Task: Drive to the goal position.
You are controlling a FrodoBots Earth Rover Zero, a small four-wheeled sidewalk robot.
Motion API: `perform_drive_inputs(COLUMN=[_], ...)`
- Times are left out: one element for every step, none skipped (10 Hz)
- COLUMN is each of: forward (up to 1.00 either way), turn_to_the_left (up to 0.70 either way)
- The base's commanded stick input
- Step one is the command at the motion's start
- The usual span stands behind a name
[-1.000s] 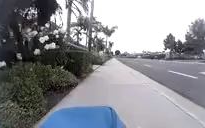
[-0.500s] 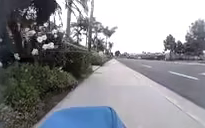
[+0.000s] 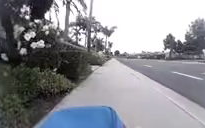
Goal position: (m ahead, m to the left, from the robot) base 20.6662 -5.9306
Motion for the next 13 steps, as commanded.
perform_drive_inputs(forward=[0.7, 0.7, 0.7, 0.7, 0.7, 0.7, 0.7, 0.7, 0.7, 0.7, 0.7, 0.7, 0.7], turn_to_the_left=[0.0, 0.0, 0.0, 0.0, 0.0, 0.0, 0.0, 0.0, -0.27, -0.27, -0.27, -0.27, -0.27])
